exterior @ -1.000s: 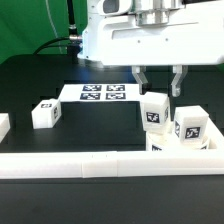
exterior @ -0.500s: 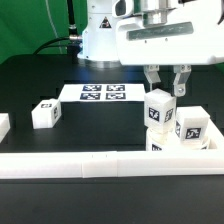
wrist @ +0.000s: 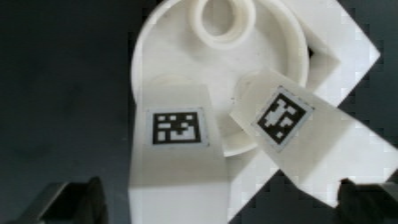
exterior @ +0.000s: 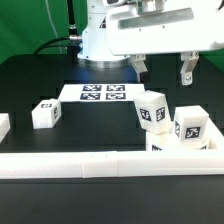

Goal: Assemble stool

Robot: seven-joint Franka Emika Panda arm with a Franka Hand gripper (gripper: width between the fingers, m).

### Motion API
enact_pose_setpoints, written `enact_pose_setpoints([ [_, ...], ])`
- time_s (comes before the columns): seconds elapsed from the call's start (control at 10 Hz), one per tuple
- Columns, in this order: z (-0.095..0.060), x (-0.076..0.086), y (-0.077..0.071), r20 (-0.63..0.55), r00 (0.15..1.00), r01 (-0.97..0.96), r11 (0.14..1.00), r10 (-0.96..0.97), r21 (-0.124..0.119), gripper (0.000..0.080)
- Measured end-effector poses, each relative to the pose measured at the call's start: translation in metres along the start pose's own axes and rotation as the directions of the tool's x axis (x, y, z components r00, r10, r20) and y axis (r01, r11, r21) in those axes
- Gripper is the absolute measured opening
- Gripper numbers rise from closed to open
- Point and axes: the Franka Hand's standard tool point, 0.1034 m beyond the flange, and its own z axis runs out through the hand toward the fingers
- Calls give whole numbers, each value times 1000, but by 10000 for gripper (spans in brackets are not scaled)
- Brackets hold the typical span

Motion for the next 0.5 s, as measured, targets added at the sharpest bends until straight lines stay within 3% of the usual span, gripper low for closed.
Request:
enact_pose_setpoints([
  [0.1, -1, -2, -1, 32, 997, 64, 998, -63, -15, 648],
  [0.4, 0, -1, -1, 33, 959, 283, 959, -282, -15, 648],
  [0.5, 1, -2, -2, 22, 901, 433, 901, -433, -34, 649],
])
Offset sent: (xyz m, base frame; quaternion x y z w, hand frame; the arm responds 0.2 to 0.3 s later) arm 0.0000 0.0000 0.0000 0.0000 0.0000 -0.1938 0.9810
